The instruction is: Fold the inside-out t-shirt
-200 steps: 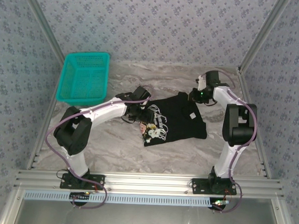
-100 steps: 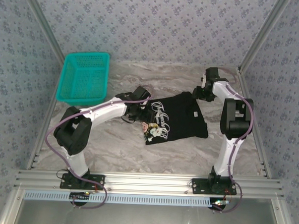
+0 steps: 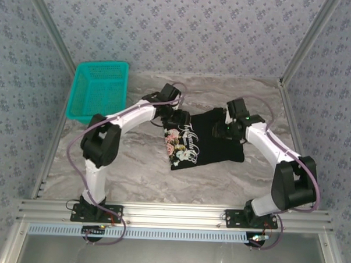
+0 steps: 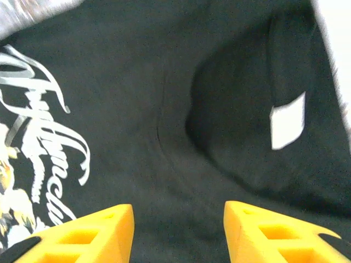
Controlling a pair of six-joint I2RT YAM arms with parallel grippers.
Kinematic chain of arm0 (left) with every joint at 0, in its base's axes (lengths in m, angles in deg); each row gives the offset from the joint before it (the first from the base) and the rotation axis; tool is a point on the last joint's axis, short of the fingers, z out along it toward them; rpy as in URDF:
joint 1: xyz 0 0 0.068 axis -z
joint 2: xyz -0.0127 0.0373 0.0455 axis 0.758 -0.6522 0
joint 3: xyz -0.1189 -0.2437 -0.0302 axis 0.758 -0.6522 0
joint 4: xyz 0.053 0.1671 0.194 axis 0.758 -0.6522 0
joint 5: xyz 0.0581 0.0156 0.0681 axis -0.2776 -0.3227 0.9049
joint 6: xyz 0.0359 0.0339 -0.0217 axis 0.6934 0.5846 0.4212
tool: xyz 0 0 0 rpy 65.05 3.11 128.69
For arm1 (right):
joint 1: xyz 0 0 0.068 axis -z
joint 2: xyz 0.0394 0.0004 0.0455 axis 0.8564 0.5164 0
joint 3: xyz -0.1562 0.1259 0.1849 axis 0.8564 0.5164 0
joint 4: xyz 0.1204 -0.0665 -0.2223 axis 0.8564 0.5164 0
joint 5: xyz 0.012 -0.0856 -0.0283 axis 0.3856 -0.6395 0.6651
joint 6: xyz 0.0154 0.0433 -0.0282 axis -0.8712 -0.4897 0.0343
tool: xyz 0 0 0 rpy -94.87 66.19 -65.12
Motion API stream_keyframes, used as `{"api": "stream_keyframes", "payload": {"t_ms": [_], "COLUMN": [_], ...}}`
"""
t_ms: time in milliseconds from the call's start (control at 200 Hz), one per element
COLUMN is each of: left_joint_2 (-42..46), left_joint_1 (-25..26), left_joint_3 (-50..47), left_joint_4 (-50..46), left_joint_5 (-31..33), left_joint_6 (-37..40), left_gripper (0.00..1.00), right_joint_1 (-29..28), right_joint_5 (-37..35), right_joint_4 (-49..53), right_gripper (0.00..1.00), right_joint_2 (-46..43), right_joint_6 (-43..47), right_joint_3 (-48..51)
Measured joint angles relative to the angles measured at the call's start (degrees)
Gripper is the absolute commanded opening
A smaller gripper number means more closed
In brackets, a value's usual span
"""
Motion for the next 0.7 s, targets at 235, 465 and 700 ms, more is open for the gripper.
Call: {"api": "stream_keyframes", "payload": {"t_ms": [235, 465, 700], "left_joint_2": [-10.19, -6.25, 13.25], "left_joint_1": [-0.98, -2.43, -0.76], "left_joint_3": [7.82, 0.35, -27.61], "left_joint_4": [-5.33, -4.04, 2.16], "left_joint_5": [-0.35, 0.44, 1.42], "left_joint_6": [3.56, 3.93, -3.32], "left_gripper": [0.69, 0.68, 0.70], "right_joint_1": [2.86, 3.72, -1.90], "right_joint_5": [0.07, -4.55, -7.96], "right_joint_4": [1.20, 3.50, 4.24], "right_gripper": [0.44, 0.44, 0.50], "right_joint_2": [8.13, 20.81, 31.41], "right_joint_6": [-2.97, 1.81, 12.94], "right_joint_3": [3.10, -9.79, -26.03]}}
